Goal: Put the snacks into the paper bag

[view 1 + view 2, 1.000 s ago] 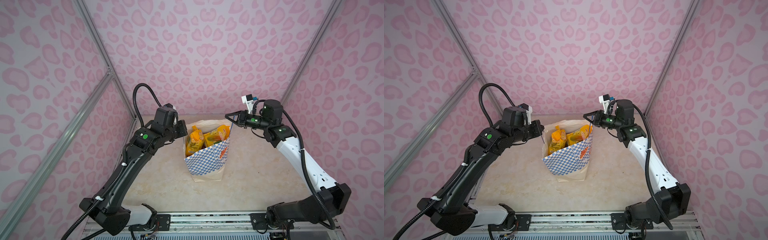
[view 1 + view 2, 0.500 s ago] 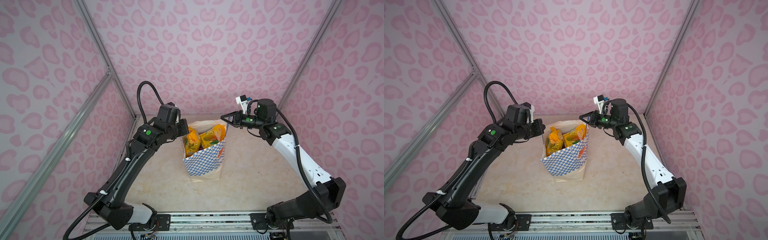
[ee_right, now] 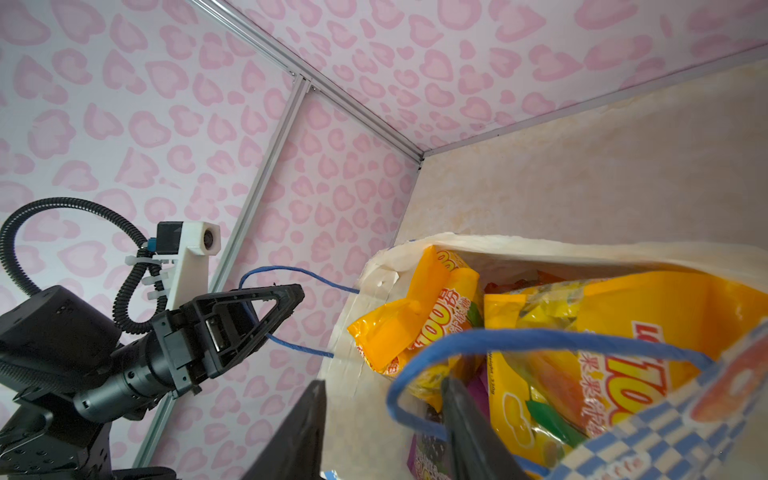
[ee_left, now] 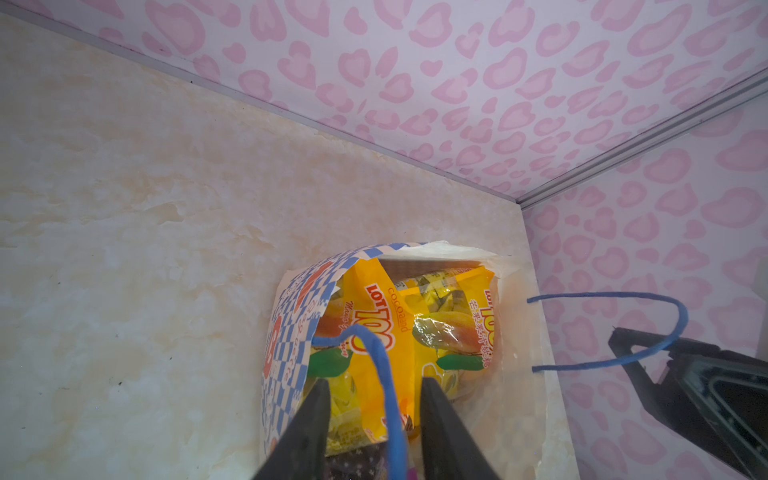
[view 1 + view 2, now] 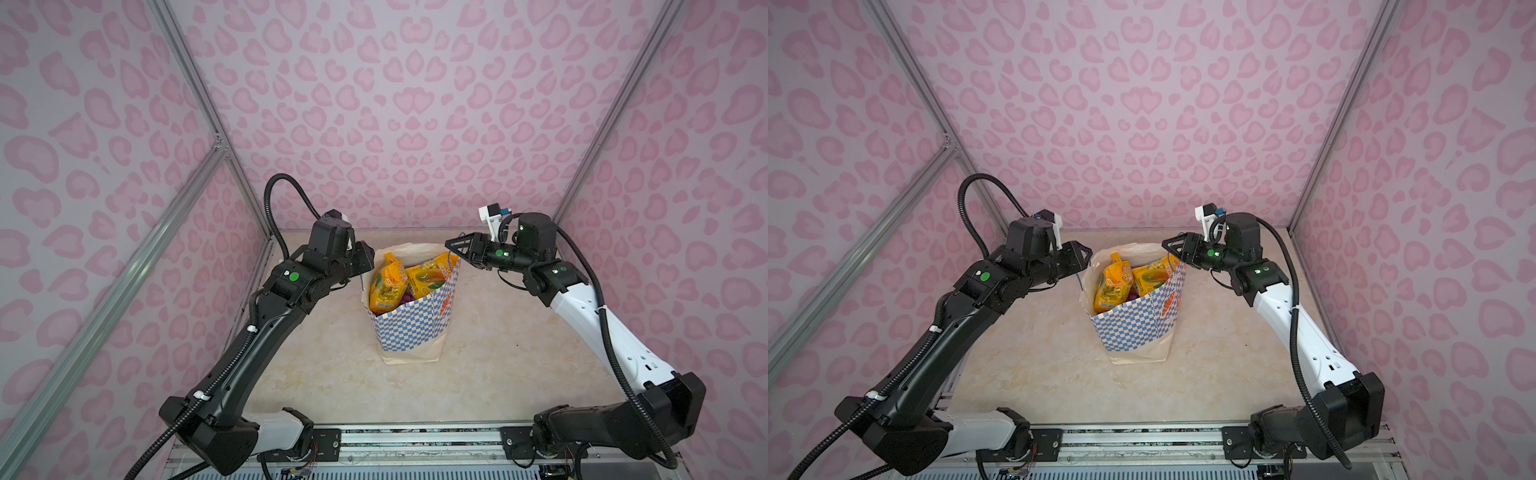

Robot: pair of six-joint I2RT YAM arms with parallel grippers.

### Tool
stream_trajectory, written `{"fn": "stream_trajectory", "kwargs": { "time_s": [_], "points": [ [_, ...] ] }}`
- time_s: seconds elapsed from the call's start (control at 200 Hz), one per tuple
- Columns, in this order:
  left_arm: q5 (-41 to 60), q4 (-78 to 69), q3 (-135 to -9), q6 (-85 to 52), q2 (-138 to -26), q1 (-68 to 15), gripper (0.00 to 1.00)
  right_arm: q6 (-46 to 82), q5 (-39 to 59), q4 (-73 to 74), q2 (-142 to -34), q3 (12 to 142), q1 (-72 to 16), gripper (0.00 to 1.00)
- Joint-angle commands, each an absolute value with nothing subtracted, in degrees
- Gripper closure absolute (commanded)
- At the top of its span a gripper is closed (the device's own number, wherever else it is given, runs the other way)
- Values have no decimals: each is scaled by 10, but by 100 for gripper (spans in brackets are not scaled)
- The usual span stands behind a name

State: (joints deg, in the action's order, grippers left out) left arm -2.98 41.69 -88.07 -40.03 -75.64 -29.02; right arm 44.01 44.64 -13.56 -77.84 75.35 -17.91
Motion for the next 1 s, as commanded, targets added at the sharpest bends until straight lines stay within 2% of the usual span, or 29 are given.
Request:
{"fn": "stream_trajectory", "kwargs": {
  "time_s": [0.0, 0.07, 0.075, 0.09, 0.1, 0.45, 0.505, 0.605, 0.71, 0.845, 0.995],
  "points": [
    [-17, 395, -877, -408, -747, -286, 46, 450, 408, -179, -768, 754, -180, 35],
    [-1, 396, -876, -404, -743, -284, 31, 453, 391, -202, -758, 756, -180, 26],
    [0, 396, -876, -404, -742, -284, 28, 453, 389, -204, -757, 756, -180, 25],
    [4, 396, -876, -401, -741, -283, 5, 453, 387, -210, -755, 757, -180, 24],
    [7, 397, -876, -398, -740, -283, 1, 453, 384, -214, -754, 758, -180, 23],
    [76, 447, -857, -336, -659, -273, 3, 388, 254, -371, -687, 817, -179, 9],
    [86, 455, -859, -323, -642, -272, 3, 372, 229, -393, -675, 829, -178, 3],
    [76, 468, -862, -315, -604, -271, 3, 341, 176, -427, -651, 846, -174, 2],
    [-18, 475, -845, -320, -549, -271, 3, 315, 47, -461, -619, 842, -171, 2],
    [-220, 470, -776, -359, -463, -271, 3, 300, -47, -483, -593, 809, -135, 2],
    [-411, 369, -580, -385, -338, -271, 3, 294, -153, -402, -555, 677, -116, 2]
  ]
}}
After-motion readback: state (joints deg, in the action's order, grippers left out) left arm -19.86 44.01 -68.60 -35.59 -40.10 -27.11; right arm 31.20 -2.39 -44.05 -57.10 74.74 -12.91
